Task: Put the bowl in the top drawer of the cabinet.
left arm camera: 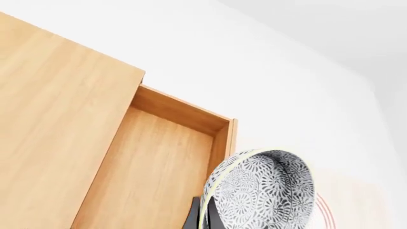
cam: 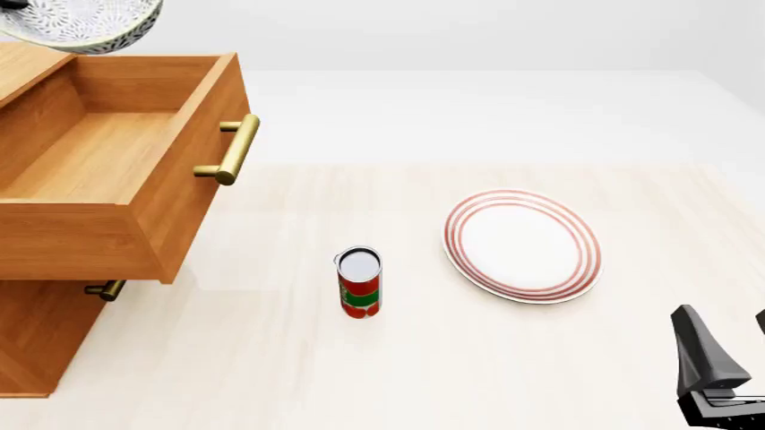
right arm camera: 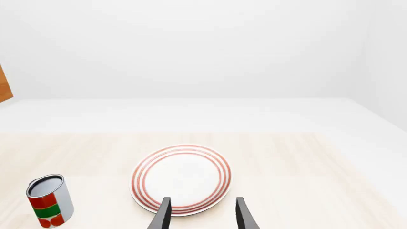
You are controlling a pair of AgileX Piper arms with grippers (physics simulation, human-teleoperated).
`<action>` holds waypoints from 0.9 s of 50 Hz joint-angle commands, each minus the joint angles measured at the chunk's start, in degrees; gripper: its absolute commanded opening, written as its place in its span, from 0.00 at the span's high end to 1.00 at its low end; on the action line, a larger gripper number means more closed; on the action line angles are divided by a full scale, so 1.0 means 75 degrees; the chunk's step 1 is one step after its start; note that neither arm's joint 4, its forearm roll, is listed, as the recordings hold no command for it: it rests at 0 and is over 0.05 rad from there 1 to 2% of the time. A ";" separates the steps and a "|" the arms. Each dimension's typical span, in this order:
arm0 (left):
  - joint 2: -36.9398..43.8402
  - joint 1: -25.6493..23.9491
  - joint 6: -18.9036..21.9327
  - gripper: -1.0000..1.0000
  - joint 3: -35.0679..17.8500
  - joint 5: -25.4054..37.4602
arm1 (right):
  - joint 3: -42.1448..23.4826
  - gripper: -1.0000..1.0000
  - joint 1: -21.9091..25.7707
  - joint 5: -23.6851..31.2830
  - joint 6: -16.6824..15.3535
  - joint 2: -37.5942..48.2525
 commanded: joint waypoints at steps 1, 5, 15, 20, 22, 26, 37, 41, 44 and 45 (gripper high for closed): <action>0.0004 0.0182 0.0149 1.00 0.0179 -0.0051 | 0.0000 0.00 0.0000 0.0000 -0.0002 -0.0001; 0.0035 0.0216 0.0123 1.00 0.0204 -0.0063 | 0.0000 0.00 0.0002 -0.0001 0.0003 0.0002; 0.0062 0.0324 0.0132 1.00 0.0359 -0.0141 | 0.0000 0.00 0.0001 -0.0001 -0.0001 0.0001; 0.0088 0.0365 0.0127 1.00 0.0436 -0.0189 | 0.0000 0.00 -0.0001 0.0001 -0.0001 -0.0001; 0.0109 0.0395 0.0135 1.00 0.0461 -0.0217 | 0.0000 0.00 0.0000 0.0000 0.0000 0.0000; 0.0143 0.0454 0.0122 1.00 0.0500 -0.0257 | 0.0000 0.00 -0.0001 0.0000 0.0002 0.0000; 0.0257 0.0732 0.0153 1.00 0.0569 -0.0338 | 0.0000 0.00 -0.0001 0.0000 -0.0001 0.0001; 0.0309 0.0777 0.0168 1.00 0.0582 -0.0359 | 0.0000 0.00 -0.0001 0.0000 0.0001 0.0001; 0.0354 0.0805 0.0178 1.00 0.0659 -0.0406 | 0.0000 0.00 0.0000 0.0001 -0.0001 -0.0001; 0.0366 0.0817 0.0188 1.00 0.0674 -0.0417 | 0.0000 0.00 -0.0001 0.0001 0.0000 -0.0002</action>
